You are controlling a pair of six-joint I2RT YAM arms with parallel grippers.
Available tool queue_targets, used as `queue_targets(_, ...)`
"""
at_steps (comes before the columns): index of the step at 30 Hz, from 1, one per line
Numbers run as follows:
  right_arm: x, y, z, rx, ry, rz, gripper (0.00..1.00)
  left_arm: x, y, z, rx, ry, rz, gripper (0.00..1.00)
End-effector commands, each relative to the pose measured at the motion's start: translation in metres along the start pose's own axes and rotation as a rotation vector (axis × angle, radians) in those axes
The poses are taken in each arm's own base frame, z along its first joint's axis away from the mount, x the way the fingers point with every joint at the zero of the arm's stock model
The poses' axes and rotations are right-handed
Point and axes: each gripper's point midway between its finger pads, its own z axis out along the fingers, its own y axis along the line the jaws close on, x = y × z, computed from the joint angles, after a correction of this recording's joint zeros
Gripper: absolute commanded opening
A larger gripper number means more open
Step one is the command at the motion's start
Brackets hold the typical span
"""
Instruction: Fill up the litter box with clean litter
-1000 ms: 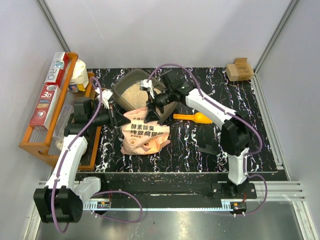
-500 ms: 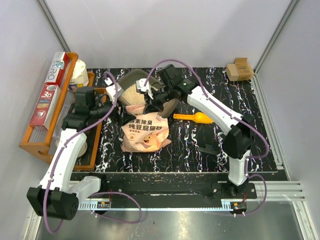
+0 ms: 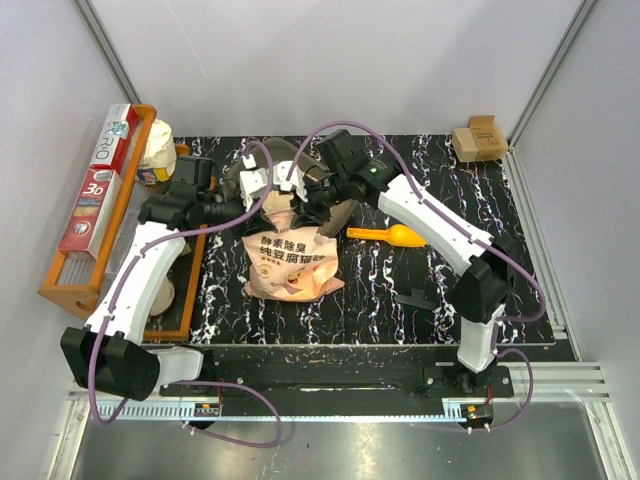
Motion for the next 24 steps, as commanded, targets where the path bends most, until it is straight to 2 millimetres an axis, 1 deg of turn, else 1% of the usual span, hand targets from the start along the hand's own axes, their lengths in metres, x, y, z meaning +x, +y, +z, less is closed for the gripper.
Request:
queue_targets(1, -0.053, -0.041, -0.059, 0.33, -0.111, 0.038, 0.49, -0.006, -0.022, 0.009, 0.072, 0.015, 0.057, 0.01)
queue_targets(2, -0.05, -0.05, -0.068, 0.384, -0.121, 0.107, 0.59, -0.011, -0.021, 0.006, 0.046, -0.001, 0.049, 0.0)
queue_targets(3, -0.04, -0.069, -0.093, 0.502, -0.138, 0.276, 0.75, -0.014, -0.019, 0.005, 0.022, -0.013, 0.035, 0.0)
queue_targets(4, -0.036, -0.075, -0.102, 0.538, -0.156, 0.359, 0.8, -0.02, -0.013, 0.005, -0.024, -0.042, 0.007, 0.0)
queue_targets(5, -0.028, -0.08, -0.112, 0.562, -0.157, 0.453, 0.83, -0.03, -0.012, -0.001, -0.062, -0.075, 0.012, 0.0)
queue_targets(6, -0.01, -0.088, -0.116, 0.574, -0.154, 0.628, 0.84, -0.035, -0.009, -0.003, -0.094, -0.098, -0.001, 0.0)
queue_targets(7, -0.007, -0.083, -0.124, 0.56, -0.123, 0.726, 0.84, -0.041, 0.001, -0.004, -0.161, -0.137, -0.041, 0.0)
queue_targets(8, 0.002, -0.081, -0.119, 0.547, -0.104, 0.8, 0.85, -0.049, 0.001, -0.011, -0.202, -0.177, -0.036, 0.0)
queue_targets(9, 0.019, -0.072, -0.111, 0.53, -0.069, 0.864, 0.87, -0.052, 0.002, -0.013, -0.227, -0.2, -0.043, 0.0)
queue_targets(10, 0.021, -0.069, -0.109, 0.523, -0.079, 0.866, 0.87, -0.053, 0.007, -0.014, -0.26, -0.226, -0.058, 0.0)
queue_targets(11, 0.023, -0.063, -0.108, 0.51, -0.082, 0.873, 0.88, -0.056, 0.005, -0.018, -0.274, -0.244, -0.049, 0.0)
queue_targets(12, 0.031, -0.053, -0.098, 0.457, -0.066, 0.895, 0.89, -0.056, 0.004, -0.019, -0.274, -0.249, -0.054, 0.0)
queue_targets(13, 0.038, -0.048, -0.094, 0.442, -0.046, 0.917, 0.89, -0.055, 0.001, -0.017, -0.257, -0.25, -0.054, 0.0)
queue_targets(15, 0.05, -0.044, -0.086, 0.414, -0.017, 0.921, 0.9, -0.054, -0.001, -0.018, -0.254, -0.253, -0.05, 0.0)
queue_targets(17, 0.054, -0.042, -0.079, 0.376, -0.001, 0.922, 0.91, -0.052, -0.001, -0.018, -0.261, -0.256, -0.066, 0.0)
queue_targets(18, 0.05, -0.04, -0.078, 0.347, -0.008, 0.918, 0.93, -0.052, 0.0, -0.018, -0.264, -0.258, -0.072, 0.0)
queue_targets(20, 0.052, -0.037, -0.07, 0.306, -0.001, 0.936, 0.95, -0.054, -0.002, -0.018, -0.266, -0.269, -0.081, 0.0)
queue_targets(23, 0.054, -0.031, -0.067, 0.282, 0.013, 0.947, 0.95, -0.055, 0.0, -0.019, -0.289, -0.284, -0.112, 0.0)
queue_targets(24, 0.058, -0.028, -0.066, 0.278, 0.022, 0.959, 0.95, -0.056, 0.001, -0.02, -0.292, -0.29, -0.117, 0.0)
